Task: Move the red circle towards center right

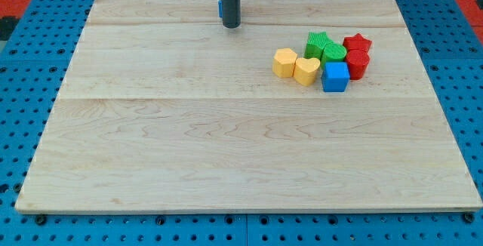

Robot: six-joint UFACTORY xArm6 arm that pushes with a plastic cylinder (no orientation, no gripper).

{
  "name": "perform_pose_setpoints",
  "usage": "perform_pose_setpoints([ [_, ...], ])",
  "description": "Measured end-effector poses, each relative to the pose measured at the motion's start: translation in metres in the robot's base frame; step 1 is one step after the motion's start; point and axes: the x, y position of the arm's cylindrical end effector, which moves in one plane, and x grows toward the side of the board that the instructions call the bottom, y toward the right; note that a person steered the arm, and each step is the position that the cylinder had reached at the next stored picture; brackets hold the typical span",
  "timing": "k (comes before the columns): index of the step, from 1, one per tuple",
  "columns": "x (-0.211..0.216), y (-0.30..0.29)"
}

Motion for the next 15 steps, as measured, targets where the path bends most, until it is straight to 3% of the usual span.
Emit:
perform_pose_setpoints([
  [3,-0.003,0.009],
  [4,-0.003,0.065],
  [6,0.013,0.284],
  [7,0.085,0.302],
  [8,0.114,0.232],
  [11,0.113,0.076],
  [13,0.12,-0.068],
  [15,0.147,-0.087],
])
